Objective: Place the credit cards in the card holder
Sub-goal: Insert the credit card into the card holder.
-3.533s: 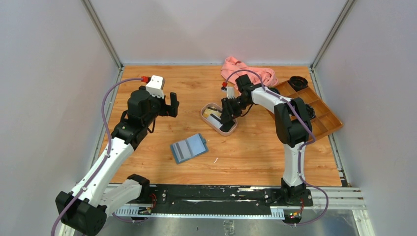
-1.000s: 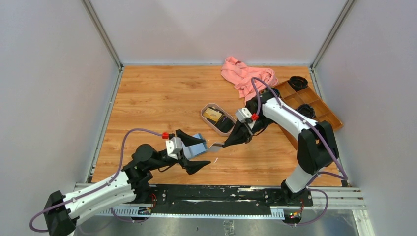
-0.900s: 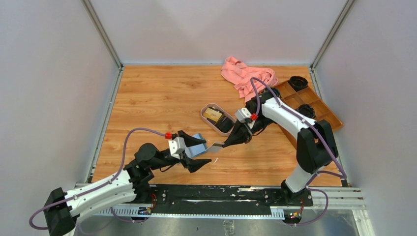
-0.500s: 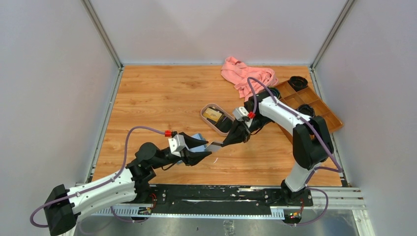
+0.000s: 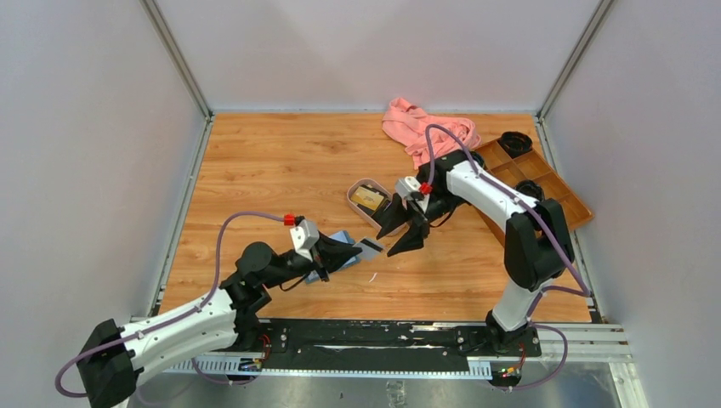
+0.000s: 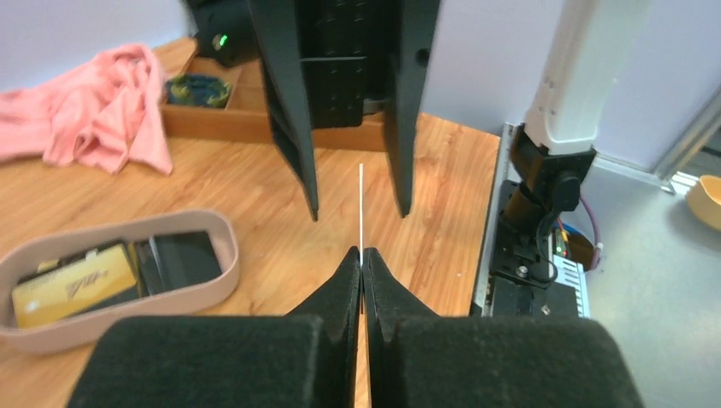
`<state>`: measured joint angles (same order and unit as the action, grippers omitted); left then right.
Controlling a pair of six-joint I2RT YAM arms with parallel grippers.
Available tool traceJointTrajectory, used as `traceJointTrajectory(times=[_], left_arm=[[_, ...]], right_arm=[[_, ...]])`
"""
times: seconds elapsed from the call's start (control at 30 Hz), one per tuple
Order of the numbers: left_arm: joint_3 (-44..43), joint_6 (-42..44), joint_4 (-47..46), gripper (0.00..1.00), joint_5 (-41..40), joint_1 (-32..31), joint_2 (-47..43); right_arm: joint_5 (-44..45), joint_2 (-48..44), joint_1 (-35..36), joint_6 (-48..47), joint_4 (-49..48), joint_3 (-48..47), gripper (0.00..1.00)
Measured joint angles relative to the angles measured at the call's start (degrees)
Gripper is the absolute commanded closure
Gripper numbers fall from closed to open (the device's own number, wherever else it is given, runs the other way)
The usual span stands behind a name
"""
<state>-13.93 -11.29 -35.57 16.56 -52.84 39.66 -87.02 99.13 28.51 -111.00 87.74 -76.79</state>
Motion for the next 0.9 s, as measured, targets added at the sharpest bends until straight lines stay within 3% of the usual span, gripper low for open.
traceJointTrajectory(times=[0.23, 0.47, 0.67, 0.9], left_arm=[[-0.33, -10.47, 5.20, 1.00, 6.10, 12.28, 0.61], [-6.36, -15.61, 6.99, 1.00, 17.07, 12.96, 14.05], [-6.73, -16.39, 7.82, 1.00, 18.38, 12.96, 15.08], [-6.73, -17.27, 7.87, 1.00, 17.68, 12.98, 14.69]], right_arm=[[9.68, -4.44, -0.02, 32.30, -19.50, -0.02, 0.44], [14.10, -10.03, -0.02, 61.00, -36.79, 3.10, 0.48], [13.38, -10.29, 0.00, 83.36, -53.13, 9.07, 0.49], [11.19, -9.51, 1.73, 96.87, -63.80, 10.73, 0.54]])
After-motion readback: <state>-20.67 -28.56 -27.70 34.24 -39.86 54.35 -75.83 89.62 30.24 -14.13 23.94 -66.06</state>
